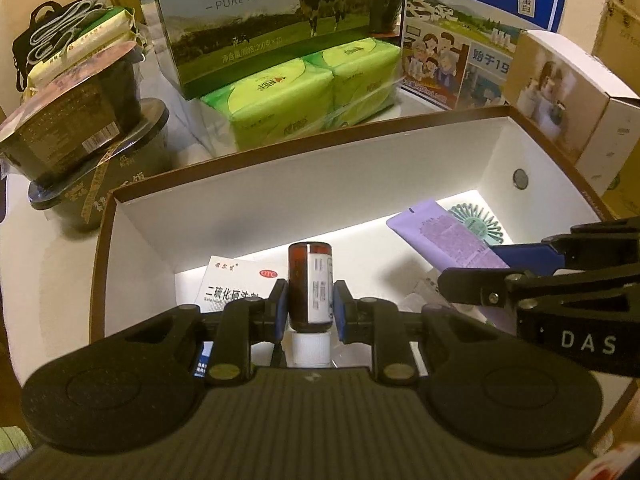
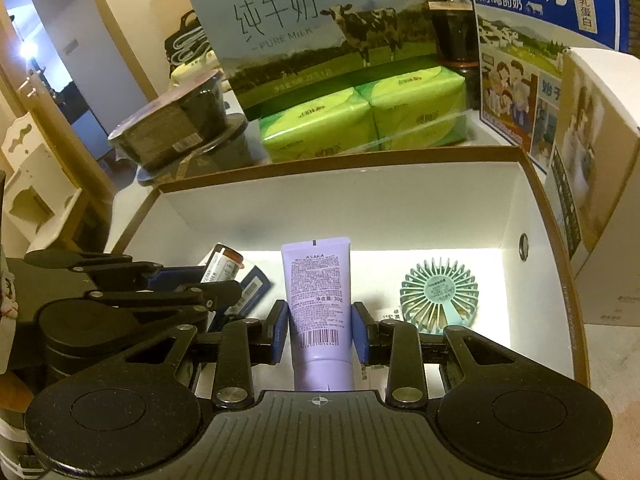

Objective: Organize rigid objects
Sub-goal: 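Release the bottle with the left tool while the right releases the tube into the box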

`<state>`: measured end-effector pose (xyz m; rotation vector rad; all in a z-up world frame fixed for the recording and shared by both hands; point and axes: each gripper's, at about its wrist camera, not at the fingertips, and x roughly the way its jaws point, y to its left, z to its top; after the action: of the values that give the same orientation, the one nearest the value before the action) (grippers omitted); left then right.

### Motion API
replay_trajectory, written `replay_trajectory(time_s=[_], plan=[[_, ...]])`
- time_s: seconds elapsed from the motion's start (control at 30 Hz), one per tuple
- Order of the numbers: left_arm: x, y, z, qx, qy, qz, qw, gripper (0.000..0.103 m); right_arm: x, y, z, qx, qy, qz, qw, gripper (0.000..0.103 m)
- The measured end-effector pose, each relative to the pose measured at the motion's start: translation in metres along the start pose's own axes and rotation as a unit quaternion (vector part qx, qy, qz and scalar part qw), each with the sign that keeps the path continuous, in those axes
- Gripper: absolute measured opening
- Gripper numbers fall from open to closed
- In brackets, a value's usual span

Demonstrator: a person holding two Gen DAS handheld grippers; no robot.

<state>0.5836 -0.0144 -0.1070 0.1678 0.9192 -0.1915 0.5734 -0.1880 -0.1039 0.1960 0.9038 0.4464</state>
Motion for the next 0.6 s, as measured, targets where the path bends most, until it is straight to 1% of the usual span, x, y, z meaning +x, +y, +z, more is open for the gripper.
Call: replay_trajectory(time_s=[0.13, 0.27, 0.37, 0.6], plan=[[0.003, 0.001, 0.001, 0.001, -0.005, 0.001, 1.0000, 0.022, 0.005, -0.001, 0.000, 0.001, 0.002, -0.003, 1.000, 0.034], [0.002, 0.003, 0.003, -0.005, -0.009, 0.003, 0.9999, 0.032, 0.007, 0.000, 0.001, -0.002, 0.001, -0.005, 1.000, 0.034], [0.000, 0.006, 0.004, -0.009, -0.013, 0.003, 0.9999, 0.036, 0.008, 0.000, 0.002, -0.001, 0.000, -0.008, 1.000, 0.034], [-0.004, 0.011, 0.001, -0.012, -0.014, 0.008, 0.9998, 0.043, 0.006, -0.001, 0.005, 0.006, -0.013, -0.016, 1.000, 0.034]])
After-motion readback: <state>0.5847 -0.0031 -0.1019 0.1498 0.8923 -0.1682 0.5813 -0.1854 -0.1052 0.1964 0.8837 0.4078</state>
